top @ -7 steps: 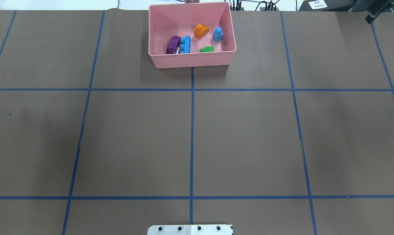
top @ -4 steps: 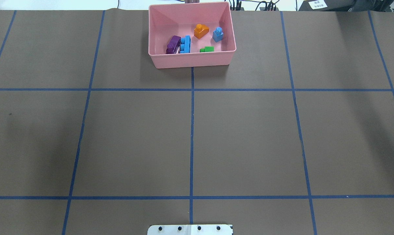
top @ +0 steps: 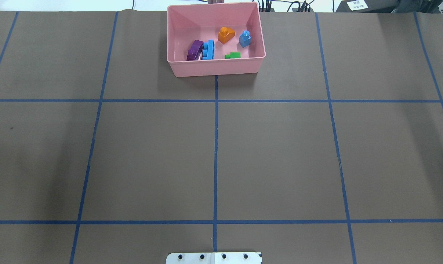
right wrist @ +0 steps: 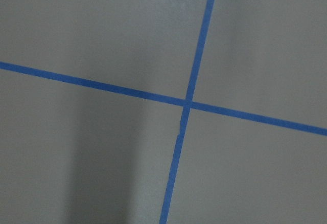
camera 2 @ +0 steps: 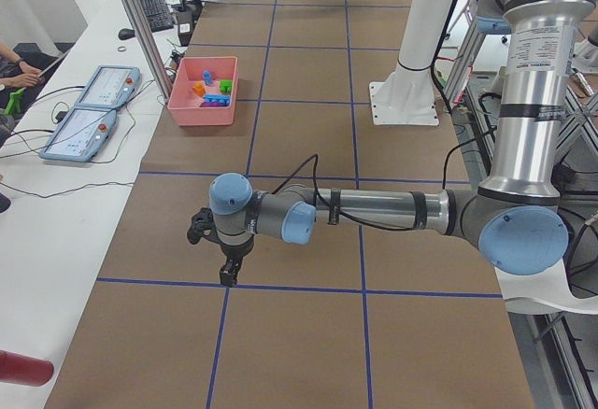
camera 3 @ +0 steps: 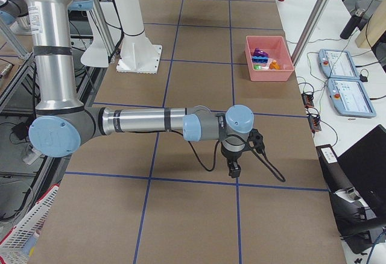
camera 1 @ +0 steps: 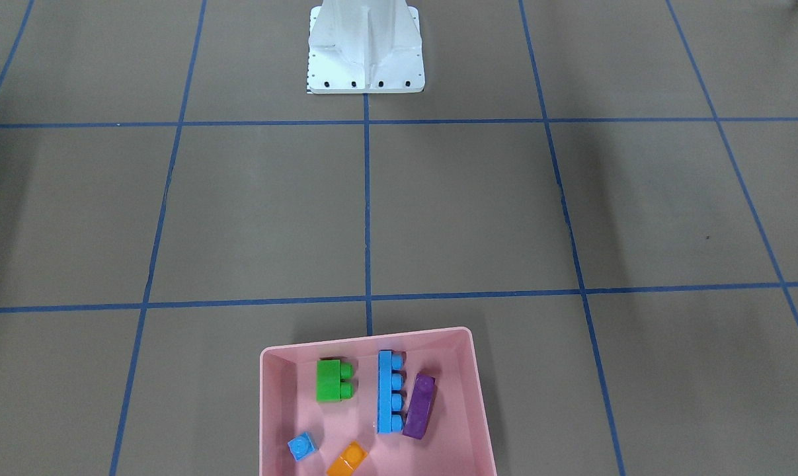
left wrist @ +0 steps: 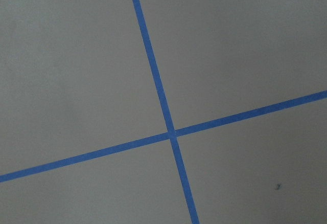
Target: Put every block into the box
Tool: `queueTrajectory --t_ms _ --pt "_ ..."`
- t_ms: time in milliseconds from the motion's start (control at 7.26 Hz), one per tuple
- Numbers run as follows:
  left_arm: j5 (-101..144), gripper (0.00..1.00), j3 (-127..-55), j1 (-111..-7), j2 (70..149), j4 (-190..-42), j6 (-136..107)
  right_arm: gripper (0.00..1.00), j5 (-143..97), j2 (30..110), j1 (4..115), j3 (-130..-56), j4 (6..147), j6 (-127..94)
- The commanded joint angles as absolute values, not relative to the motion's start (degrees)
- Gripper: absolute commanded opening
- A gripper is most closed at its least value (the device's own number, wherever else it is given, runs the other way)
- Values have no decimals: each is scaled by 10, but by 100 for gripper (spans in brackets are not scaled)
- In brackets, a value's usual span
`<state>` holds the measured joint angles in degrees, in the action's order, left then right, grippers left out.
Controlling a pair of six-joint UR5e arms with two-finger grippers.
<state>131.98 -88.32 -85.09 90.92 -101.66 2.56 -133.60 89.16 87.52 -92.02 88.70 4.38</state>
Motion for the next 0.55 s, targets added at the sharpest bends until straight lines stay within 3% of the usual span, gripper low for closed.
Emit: queueTrajectory --t_ms 0,413 --pt "1339 100 -916 -881 868 -1014 50 100 -1355 934 878 -974 876 10" --pt "1322 100 -917 -911 888 -914 126 100 -1405 938 897 -979 881 17"
